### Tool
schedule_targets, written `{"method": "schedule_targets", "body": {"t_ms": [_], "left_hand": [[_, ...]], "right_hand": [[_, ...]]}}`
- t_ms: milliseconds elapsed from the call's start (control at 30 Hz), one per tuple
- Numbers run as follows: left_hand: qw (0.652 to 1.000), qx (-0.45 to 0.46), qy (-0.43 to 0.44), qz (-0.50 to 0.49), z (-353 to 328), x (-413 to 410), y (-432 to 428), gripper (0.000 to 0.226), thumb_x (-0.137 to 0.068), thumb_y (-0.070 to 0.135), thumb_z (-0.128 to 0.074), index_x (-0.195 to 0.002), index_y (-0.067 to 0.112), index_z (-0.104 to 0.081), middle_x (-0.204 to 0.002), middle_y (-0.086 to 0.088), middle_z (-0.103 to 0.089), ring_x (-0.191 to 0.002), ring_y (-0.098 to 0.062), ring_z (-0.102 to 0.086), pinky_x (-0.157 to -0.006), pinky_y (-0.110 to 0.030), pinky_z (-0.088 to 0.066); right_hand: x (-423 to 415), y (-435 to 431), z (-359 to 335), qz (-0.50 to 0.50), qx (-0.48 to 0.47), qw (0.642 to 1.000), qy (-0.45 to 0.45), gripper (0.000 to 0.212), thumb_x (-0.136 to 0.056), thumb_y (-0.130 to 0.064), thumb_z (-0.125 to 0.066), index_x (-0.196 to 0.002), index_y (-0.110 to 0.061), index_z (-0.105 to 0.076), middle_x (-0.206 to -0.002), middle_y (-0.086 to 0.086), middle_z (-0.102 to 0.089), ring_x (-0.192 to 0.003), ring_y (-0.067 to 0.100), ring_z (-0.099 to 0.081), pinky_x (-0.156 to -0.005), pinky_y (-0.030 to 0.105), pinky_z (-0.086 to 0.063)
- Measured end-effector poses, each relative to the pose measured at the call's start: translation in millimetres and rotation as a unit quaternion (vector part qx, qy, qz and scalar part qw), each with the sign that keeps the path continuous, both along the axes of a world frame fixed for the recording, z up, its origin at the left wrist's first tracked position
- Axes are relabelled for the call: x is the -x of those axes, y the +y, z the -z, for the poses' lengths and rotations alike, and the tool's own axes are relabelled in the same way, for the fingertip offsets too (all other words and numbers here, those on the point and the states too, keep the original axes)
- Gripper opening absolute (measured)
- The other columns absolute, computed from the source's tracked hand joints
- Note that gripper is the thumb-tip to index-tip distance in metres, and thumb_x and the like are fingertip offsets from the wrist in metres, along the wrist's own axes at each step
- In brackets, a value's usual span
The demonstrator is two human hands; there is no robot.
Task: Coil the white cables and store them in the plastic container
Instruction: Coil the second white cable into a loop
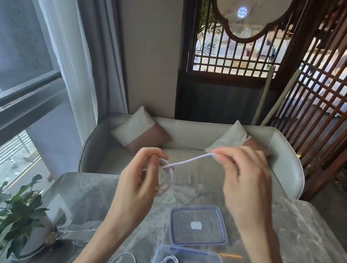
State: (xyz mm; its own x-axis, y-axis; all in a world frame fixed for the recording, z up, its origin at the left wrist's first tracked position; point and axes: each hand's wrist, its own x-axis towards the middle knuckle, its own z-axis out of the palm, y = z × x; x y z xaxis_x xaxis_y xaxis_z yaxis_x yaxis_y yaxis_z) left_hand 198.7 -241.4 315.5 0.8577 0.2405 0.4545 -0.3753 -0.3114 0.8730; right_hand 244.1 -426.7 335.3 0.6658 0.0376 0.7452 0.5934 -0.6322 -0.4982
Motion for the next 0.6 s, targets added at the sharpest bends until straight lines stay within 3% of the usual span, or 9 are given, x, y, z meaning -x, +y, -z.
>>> {"method": "schedule_targets", "body": {"t_ms": [100,267,367,467,533,600], "left_hand": [[0.999,-0.034,0.002,0.001,-1,-1,3,0.022,-0.103,0.023,-0.039,-0.096,0.021,-0.06,-0.081,0.004,-0.069,-0.059,-0.006,-0.048,-0.057,-0.016,-0.038],[1.0,0.018,0.015,-0.013,-1,-7,-1,0.026,-0.104,0.02,-0.039,-0.093,0.027,-0.061,-0.083,0.004,-0.068,-0.06,-0.004,-0.046,-0.057,-0.015,-0.038],[0.999,0.026,0.035,0.005,-2,-7,-2,0.028,-0.104,0.026,-0.039,-0.092,0.026,-0.064,-0.074,0.015,-0.061,-0.058,-0.002,-0.045,-0.053,-0.01,-0.037],[0.993,0.062,0.077,0.063,-2,-5,-2,0.034,-0.103,0.035,-0.037,-0.096,0.022,-0.068,-0.07,0.012,-0.061,-0.052,-0.006,-0.04,-0.044,-0.016,-0.034],[0.993,0.058,0.071,0.073,-2,-4,-1,0.024,-0.101,0.022,-0.043,-0.1,0.022,-0.067,-0.074,0.014,-0.064,-0.055,-0.003,-0.045,-0.047,-0.014,-0.037],[0.993,0.046,0.073,0.075,-2,-4,0,0.031,-0.089,0.006,-0.045,-0.106,0.025,-0.064,-0.081,0.016,-0.064,-0.062,0.0,-0.05,-0.053,-0.011,-0.04]], "right_hand": [[-4,-12,-3,-0.032,-0.003,0.999,0.041,0.009,-0.093,-0.012,-0.07,-0.093,-0.019,-0.076,-0.088,-0.013,-0.07,-0.085,0.002,-0.057,-0.08,0.021,-0.046],[7,-9,5,-0.163,-0.061,0.964,0.199,0.008,-0.092,-0.023,-0.069,-0.095,-0.03,-0.07,-0.086,-0.016,-0.073,-0.081,0.007,-0.068,-0.07,0.017,-0.05],[14,-1,15,-0.185,-0.033,0.957,0.222,0.01,-0.09,-0.024,-0.069,-0.095,-0.031,-0.064,-0.084,-0.015,-0.07,-0.076,0.011,-0.066,-0.066,0.021,-0.05],[16,4,20,-0.154,0.001,0.966,0.207,0.009,-0.09,-0.026,-0.065,-0.094,-0.031,-0.06,-0.083,-0.014,-0.067,-0.071,0.013,-0.063,-0.064,0.022,-0.049],[15,4,21,-0.166,-0.007,0.961,0.223,0.008,-0.091,-0.025,-0.065,-0.093,-0.031,-0.06,-0.083,-0.013,-0.067,-0.071,0.013,-0.062,-0.065,0.024,-0.049],[16,4,20,-0.234,-0.027,0.932,0.274,0.006,-0.091,-0.027,-0.064,-0.093,-0.031,-0.059,-0.081,-0.008,-0.068,-0.068,0.012,-0.062,-0.065,0.029,-0.05]]}}
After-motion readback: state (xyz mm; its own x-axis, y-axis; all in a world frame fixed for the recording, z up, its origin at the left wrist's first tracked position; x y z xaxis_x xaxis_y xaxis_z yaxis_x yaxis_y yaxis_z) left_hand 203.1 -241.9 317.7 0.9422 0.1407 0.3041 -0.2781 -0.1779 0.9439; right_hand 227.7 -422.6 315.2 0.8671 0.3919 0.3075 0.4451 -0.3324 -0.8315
